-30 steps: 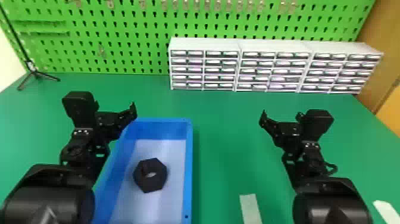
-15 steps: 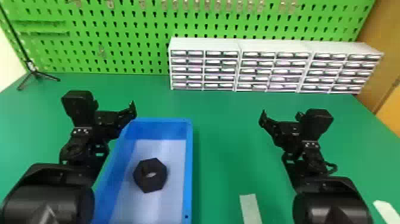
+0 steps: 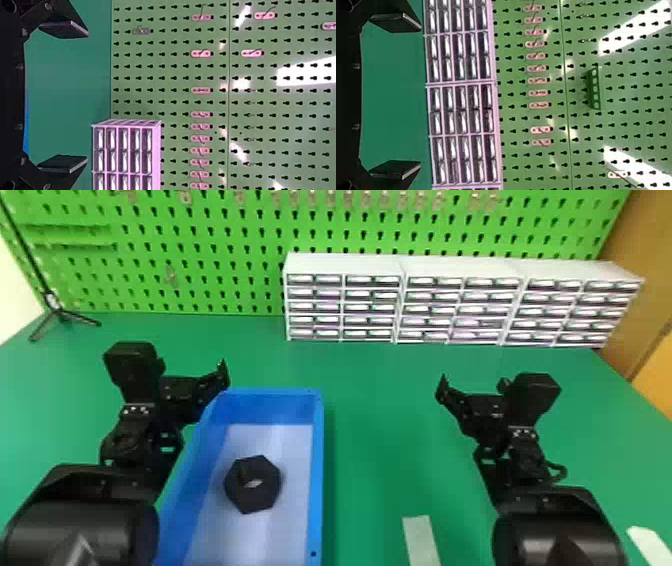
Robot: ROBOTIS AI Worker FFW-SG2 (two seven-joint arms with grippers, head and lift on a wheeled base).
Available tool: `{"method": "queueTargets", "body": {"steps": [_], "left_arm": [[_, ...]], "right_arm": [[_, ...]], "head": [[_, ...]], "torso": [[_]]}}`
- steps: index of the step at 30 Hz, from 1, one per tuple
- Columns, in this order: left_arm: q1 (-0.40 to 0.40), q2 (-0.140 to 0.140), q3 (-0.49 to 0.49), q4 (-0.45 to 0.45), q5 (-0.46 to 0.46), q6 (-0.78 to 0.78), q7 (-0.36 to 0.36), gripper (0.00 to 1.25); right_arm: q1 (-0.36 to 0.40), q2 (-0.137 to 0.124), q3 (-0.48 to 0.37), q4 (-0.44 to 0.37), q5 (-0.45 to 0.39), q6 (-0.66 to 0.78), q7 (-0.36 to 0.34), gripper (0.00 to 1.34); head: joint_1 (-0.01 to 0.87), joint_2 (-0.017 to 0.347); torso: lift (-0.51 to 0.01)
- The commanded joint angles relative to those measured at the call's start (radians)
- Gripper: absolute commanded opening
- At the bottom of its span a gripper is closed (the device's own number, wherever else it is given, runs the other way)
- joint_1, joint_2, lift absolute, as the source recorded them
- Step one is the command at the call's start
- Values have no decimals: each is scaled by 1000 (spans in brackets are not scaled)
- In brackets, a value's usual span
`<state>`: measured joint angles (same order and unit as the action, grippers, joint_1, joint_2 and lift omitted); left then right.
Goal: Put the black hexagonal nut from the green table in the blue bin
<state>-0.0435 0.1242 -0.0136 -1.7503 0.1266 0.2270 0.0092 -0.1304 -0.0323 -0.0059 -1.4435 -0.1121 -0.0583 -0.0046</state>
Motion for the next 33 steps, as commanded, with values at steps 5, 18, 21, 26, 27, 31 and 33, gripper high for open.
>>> {"method": "queueTargets", "body": {"steps": [5, 18, 21, 26, 27, 31, 33], "left_arm": [[1, 0, 0, 0, 5, 0, 0, 1086], [-4, 0, -2, 0, 7, 0, 0, 1086], [-4, 0, 0, 0, 7, 0, 0, 1086], [-4, 0, -2, 0, 8, 0, 0, 1086], [-4, 0, -2, 0, 8, 0, 0, 1086], [-4, 0, -2, 0, 8, 0, 0, 1086], [-4, 0, -2, 0, 10, 0, 0, 1086]], "right_arm": [[2, 0, -8, -6, -1, 3, 0, 1244], [3, 3, -12, -15, -1, 12, 0, 1244], [3, 2, -12, -15, -1, 12, 0, 1244], [3, 3, -14, -15, -1, 12, 0, 1244], [3, 3, -14, -15, -1, 12, 0, 1244], [3, 3, -14, -15, -1, 12, 0, 1244], [3, 3, -12, -17, -1, 12, 0, 1244]], "head": [[683, 28], [683, 28], [683, 28], [683, 28], [683, 28], [683, 28], [683, 28]], "torso": [[-96], [-96], [-96], [-96], [-96], [-96], [-96]]}}
